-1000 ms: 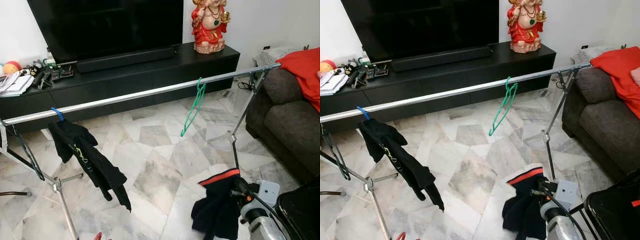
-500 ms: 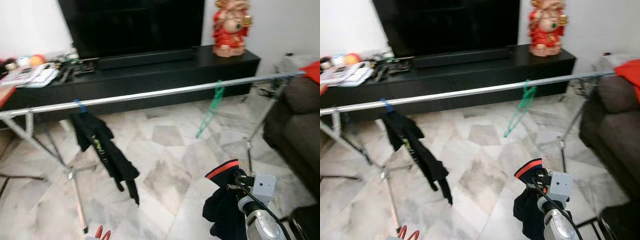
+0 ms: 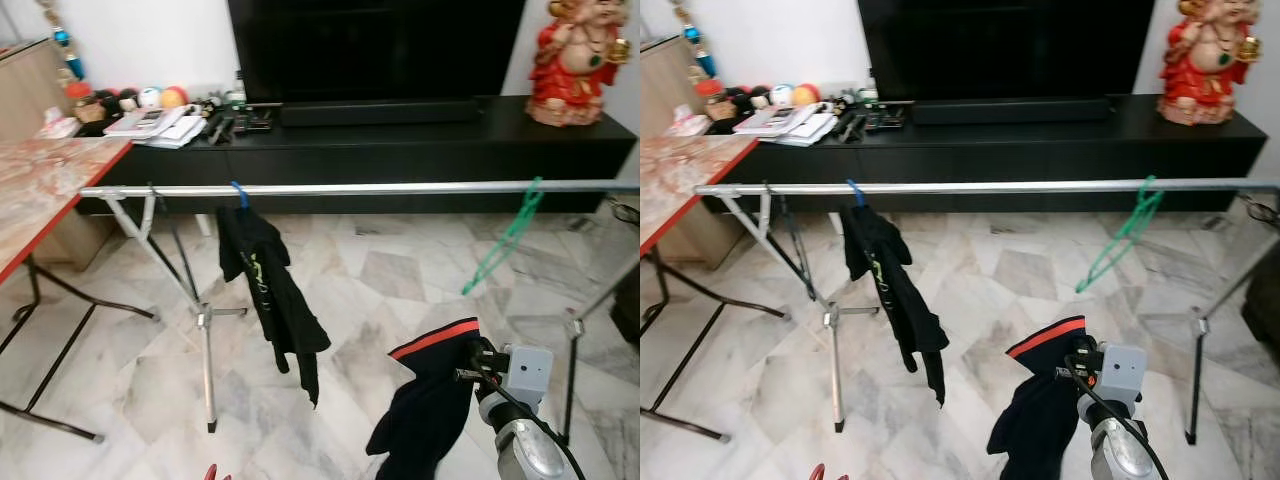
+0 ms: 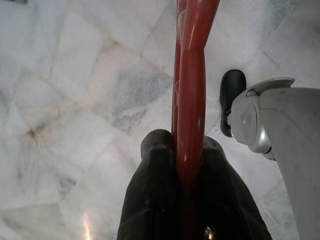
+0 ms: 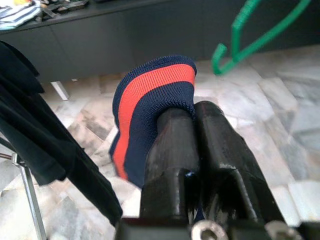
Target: Hang hanger
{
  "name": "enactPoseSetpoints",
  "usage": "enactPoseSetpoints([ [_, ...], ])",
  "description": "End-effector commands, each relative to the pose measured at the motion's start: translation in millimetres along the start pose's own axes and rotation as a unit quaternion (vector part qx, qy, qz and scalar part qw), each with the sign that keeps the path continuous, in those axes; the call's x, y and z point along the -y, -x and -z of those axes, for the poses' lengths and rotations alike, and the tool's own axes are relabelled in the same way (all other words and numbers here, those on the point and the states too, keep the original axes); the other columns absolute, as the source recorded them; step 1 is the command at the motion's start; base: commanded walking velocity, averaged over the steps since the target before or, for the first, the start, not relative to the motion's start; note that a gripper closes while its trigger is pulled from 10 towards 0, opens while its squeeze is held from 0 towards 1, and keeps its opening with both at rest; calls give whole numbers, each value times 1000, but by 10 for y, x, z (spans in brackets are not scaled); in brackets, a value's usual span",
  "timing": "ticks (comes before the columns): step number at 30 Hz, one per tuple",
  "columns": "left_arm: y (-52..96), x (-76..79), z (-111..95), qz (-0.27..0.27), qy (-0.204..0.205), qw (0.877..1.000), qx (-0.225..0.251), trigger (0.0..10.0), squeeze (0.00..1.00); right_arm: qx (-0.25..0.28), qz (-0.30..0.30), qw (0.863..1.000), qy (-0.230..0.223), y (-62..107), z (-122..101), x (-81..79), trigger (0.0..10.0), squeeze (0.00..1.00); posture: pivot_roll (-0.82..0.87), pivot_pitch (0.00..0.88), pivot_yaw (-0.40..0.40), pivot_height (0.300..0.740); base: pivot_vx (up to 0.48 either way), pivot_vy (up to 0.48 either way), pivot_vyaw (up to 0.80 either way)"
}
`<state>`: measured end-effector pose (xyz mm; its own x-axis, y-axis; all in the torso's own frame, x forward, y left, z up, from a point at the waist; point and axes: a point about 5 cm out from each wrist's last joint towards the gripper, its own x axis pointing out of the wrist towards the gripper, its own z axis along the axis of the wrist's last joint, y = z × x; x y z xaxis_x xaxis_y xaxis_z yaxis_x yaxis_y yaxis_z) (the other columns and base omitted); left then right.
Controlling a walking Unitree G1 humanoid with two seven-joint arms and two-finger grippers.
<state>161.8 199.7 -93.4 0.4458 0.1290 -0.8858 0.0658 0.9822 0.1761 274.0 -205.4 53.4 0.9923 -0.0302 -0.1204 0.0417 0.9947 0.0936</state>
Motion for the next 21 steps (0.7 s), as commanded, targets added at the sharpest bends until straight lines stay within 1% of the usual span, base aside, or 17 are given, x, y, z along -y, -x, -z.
enactPoseSetpoints([
  [1, 0, -5, 18, -6, 0, 1000, -4, 10000, 0, 22, -2, 1000, 6, -38, -96, -2, 10000, 0, -66, 0, 40, 740, 0, 0, 763],
  [10, 1, -37, 33, -8, 1, 1000, -8, 10000, 0, 19, -11, 1000, 19, -44, -84, -53, 10000, 0, -78, 0, 45, 740, 0, 0, 763],
  [14, 1, -22, 21, -5, -9, 1000, -5, 10000, 0, 16, -10, 1000, 19, -45, -83, -39, 10000, 0, -84, 0, 29, 740, 0, 0, 706],
  [15, 0, -8, 14, -4, -13, 1000, -3, 10000, 0, 15, -12, 1000, 21, -48, -94, -22, 10000, 0, -93, 0, 5, 740, 0, 0, 0],
  [16, 0, -8, 14, -4, -13, 1000, -3, 10000, 0, 15, -12, 1000, 21, -48, -94, -22, 10000, 0, -93, 0, 5, 740, 0, 0, 0],
  [18, -1, 34, -2, -1, -14, 1000, 1, 10000, 0, 13, -18, 999, 28, -59, -125, 23, 10000, 0, -82, 0, -21, 740, 0, 0, 0],
  [21, -1, 81, -13, 3, -12, 1000, 3, 10000, 0, 9, -13, 999, 38, -94, -156, 82, 10000, 0, -78, 0, -31, 740, 0, 0, 0],
])
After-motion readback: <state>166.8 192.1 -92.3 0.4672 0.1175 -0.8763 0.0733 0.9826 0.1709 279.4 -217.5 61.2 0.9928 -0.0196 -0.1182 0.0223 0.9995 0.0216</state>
